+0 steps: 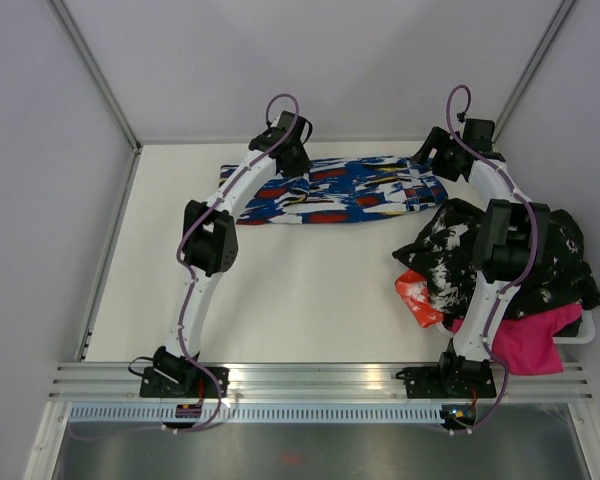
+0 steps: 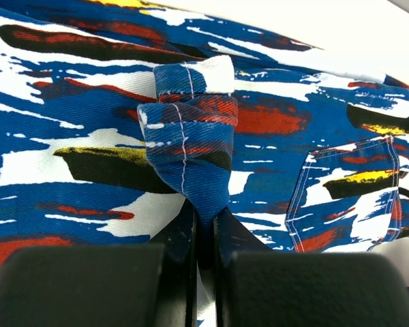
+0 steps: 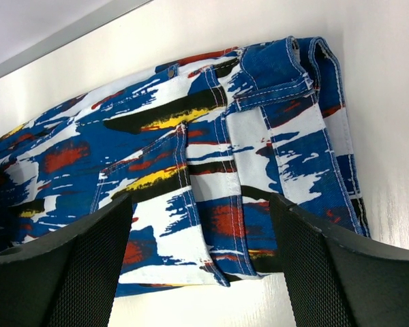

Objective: Fold and stack the trousers
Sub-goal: Fold the trousers

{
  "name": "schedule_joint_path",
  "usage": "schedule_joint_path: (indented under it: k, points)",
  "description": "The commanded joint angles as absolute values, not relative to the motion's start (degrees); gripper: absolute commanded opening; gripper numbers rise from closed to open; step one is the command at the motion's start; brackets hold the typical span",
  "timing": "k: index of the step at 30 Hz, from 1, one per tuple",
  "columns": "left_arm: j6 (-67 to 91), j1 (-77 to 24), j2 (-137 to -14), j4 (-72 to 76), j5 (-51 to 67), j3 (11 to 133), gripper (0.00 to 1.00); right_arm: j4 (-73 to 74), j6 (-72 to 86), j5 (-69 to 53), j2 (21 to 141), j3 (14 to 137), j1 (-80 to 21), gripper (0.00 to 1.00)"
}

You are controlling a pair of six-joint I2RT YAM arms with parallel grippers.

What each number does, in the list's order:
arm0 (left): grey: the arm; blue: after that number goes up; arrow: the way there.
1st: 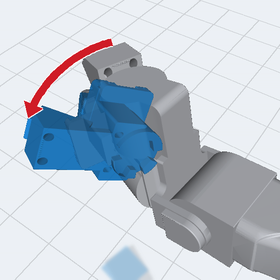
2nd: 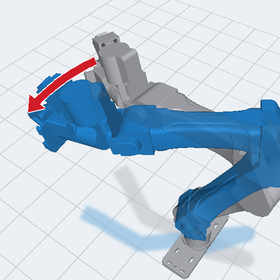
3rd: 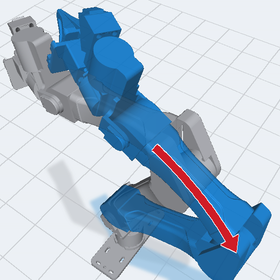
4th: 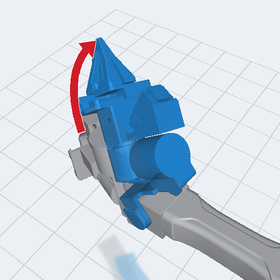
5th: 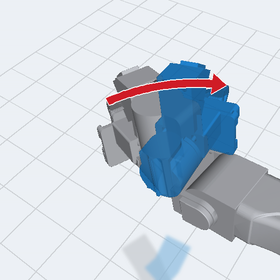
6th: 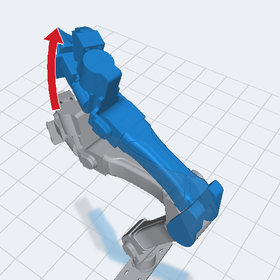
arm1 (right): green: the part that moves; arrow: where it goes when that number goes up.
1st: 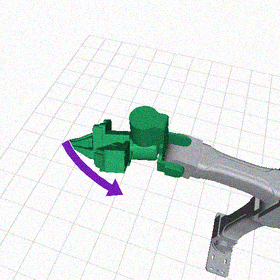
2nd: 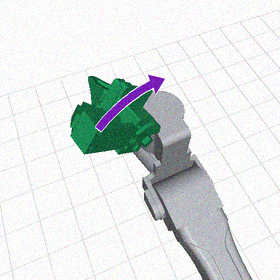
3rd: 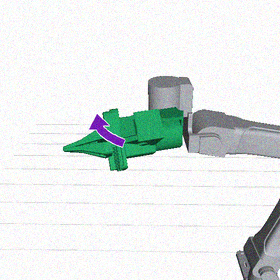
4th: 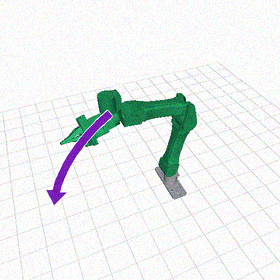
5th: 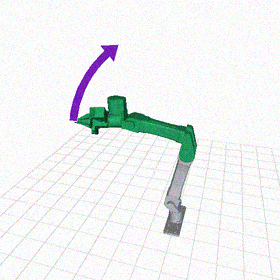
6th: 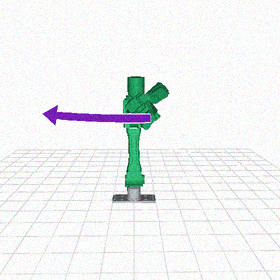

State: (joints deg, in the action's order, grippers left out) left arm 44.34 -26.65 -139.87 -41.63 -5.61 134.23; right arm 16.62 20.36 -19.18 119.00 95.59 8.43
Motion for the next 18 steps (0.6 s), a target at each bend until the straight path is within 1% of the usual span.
schedule_joint_path:
  k: [1, 9, 10, 11, 12, 13, 14, 18]
  points:
    - [46.41, -27.16, -140.36, -38.32, -2.29, 136.67, 0.02, 14.15, 20.39, -20.21, 118.39, 96.06, 8.61, 0.87]
    - [45.18, -27.51, -140.27, -39.11, -1.58, 136.58, 0.02, 13.89, 21.36, -20.74, 118.65, 95.63, 8.61, 0.87]
    - [44.91, -27.51, -140.19, -39.29, -1.58, 136.58, 0.07, 13.89, 21.27, -20.74, 118.57, 95.62, 8.53, 0.87]
    - [44.56, -27.51, -139.84, -39.29, -1.58, 136.50, 0.21, 13.89, 21.18, -20.74, 118.48, 95.71, 8.53, 0.87]
    - [44.21, -27.51, -139.57, -39.29, -1.67, 136.41, 0.39, 13.80, 21.01, -20.66, 118.48, 95.71, 8.53, 0.87]
    - [43.51, -27.51, -139.22, -39.29, -2.10, 136.41, 0.91, 13.89, 20.92, -20.65, 118.39, 95.71, 8.53, 0.87]
    - [42.81, -27.51, -138.70, -39.20, -2.28, 136.41, 0.99, 13.97, 20.74, -20.65, 118.30, 95.80, 8.53, 0.87]
    - [40.79, -27.42, -133.95, -38.76, -3.16, 135.09, 1.00, 13.71, 20.92, -21.44, 118.30, 95.80, 8.53, 0.87]
